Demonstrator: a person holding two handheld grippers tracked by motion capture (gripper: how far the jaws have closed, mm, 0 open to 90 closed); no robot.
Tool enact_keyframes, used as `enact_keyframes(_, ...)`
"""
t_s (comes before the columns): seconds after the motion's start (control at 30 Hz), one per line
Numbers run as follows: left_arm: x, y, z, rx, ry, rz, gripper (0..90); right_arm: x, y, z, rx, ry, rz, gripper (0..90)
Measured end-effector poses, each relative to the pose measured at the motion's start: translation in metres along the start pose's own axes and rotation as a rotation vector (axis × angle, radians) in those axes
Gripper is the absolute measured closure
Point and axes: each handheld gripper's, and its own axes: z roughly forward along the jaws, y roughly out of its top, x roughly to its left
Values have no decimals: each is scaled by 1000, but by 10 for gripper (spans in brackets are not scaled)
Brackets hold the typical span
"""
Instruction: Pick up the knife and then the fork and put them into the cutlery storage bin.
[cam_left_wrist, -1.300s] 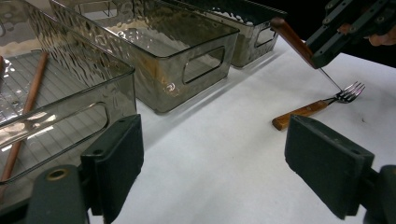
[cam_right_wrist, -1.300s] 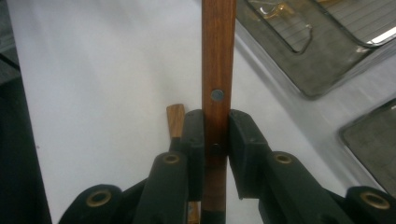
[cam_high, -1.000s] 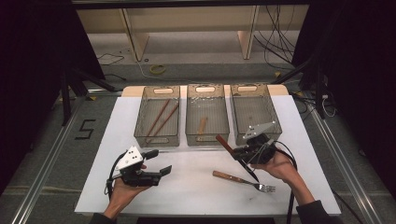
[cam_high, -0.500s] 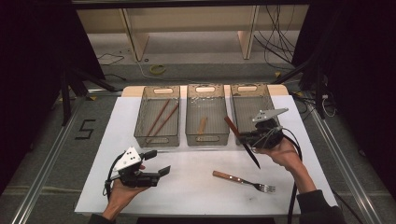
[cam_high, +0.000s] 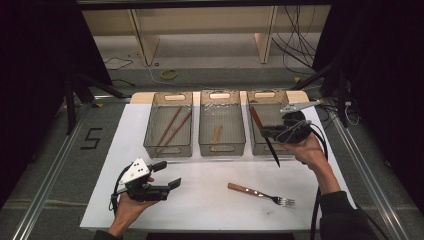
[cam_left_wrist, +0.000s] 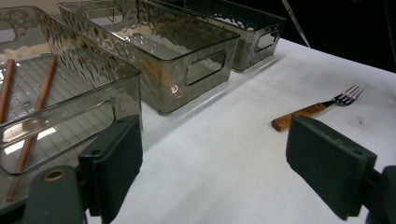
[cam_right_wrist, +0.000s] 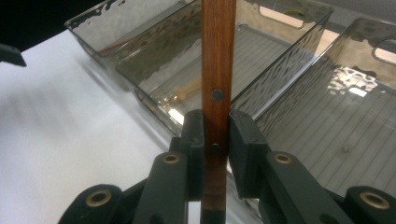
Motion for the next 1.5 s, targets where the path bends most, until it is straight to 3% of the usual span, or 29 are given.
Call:
enact_keyframes(0.13,0,0,0,-1,1,2,181,-6,4,1,-8,3,24,776)
enact_keyframes(0.87,1,-1,0,-4,6,5,181,-40,34,-3,-67,-79,116,776)
enact_keyframes(1.27,1,-1,0,-5,6,5,181,-51,44,-1,-83,-124,139,776)
enact_keyframes(1.5,0,-1,1,-2,5,11,181,-59,46,0,-84,-179,147,776)
